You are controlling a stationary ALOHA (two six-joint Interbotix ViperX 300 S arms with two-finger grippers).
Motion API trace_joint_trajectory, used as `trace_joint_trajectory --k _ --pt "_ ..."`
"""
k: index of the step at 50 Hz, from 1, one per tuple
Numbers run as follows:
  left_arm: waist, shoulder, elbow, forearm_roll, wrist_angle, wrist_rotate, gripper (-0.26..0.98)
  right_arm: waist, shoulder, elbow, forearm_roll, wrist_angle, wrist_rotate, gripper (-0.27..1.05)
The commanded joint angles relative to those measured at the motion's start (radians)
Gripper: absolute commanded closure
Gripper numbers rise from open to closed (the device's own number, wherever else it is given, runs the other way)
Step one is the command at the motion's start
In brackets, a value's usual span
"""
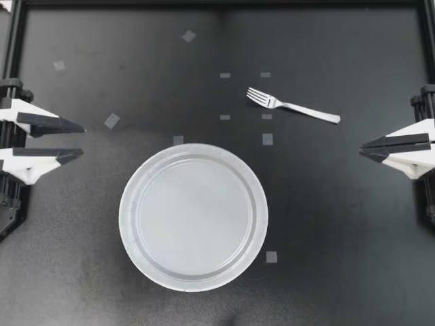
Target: Pick up the fork and place it on the plate.
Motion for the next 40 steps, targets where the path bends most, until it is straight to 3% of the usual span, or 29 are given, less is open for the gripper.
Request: trace_joint_trajectory --k 1,5,12,19,26,40 --pt "0.003 -0.014 0.012 0.000 -0.011 -0.003 0.62 0.003 -0.002 -0.009 0.000 -0.014 0.000 0.81" --pt "0.003 -0.035 0.026 -0.017 -0.011 -0.017 0.71 0.003 -0.025 0.021 0.002 -0.015 0.000 0.83" --pt "0.003 -0.066 0.025 -0.051 0.006 -0.038 0.73 0.003 -0.092 0.054 0.017 -0.014 0.005 0.83" --pt "0.003 -0.049 -0.023 -0.069 0.153 -0.040 0.73 -0.009 -0.095 0.021 0.081 0.031 0.008 0.83" --pt "0.003 -0.026 -0.087 -0.072 0.285 -0.046 0.73 -0.084 0.008 -0.077 0.110 0.244 0.009 0.82" --pt "0.003 -0.021 -0.103 -0.072 0.261 -0.061 0.71 -0.235 0.302 -0.331 0.104 0.715 0.000 0.70"
